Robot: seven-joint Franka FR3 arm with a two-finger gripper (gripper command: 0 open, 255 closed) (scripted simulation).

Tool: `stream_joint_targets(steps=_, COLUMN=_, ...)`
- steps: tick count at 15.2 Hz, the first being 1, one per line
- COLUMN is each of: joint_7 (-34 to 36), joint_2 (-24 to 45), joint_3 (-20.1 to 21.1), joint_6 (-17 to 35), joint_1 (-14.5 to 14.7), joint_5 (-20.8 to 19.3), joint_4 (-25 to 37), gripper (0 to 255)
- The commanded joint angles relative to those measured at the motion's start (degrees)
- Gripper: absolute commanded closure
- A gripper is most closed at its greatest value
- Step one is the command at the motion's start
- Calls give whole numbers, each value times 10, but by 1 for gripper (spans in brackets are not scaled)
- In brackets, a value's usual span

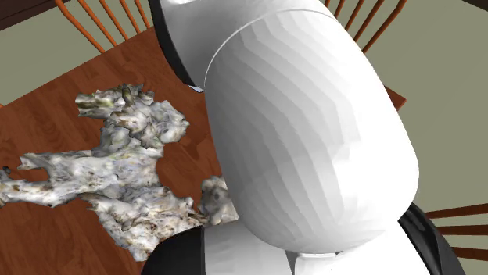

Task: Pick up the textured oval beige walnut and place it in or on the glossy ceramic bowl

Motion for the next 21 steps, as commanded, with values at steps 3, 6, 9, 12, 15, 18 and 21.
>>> stream_joint_targets(steps=3, joint_7=-32, joint_2=121, joint_3=-15, joint_6=-66, joint_1=21, joint_5=-25, joint_4=191, gripper=255)
stream_joint_targets(steps=6, joint_7=-43, joint_2=165, joint_3=-22, joint_6=-79, joint_1=29, joint_5=-31, joint_4=251, gripper=255)
stream_joint_targets(steps=9, joint_7=-36, joint_2=156, joint_3=-21, joint_6=-50, joint_1=22, joint_5=-30, joint_4=212, gripper=255)
stream_joint_targets(steps=12, joint_7=-29, joint_2=150, joint_3=-20, joint_6=-24, joint_1=17, joint_5=-30, joint_4=179, gripper=255)
stream_joint_targets(steps=15, joint_7=-23, joint_2=147, joint_3=-20, joint_6=0, joint_1=13, joint_5=-31, joint_4=151, gripper=255)
stream_joint_targets(steps=18, joint_7=-17, joint_2=146, joint_3=-20, joint_6=23, joint_1=9, joint_5=-32, joint_4=126, gripper=255)
stream_joint_targets(steps=21, joint_7=-15, joint_2=147, joint_3=-20, joint_6=32, joint_1=8, joint_5=-33, joint_4=116, gripper=255)
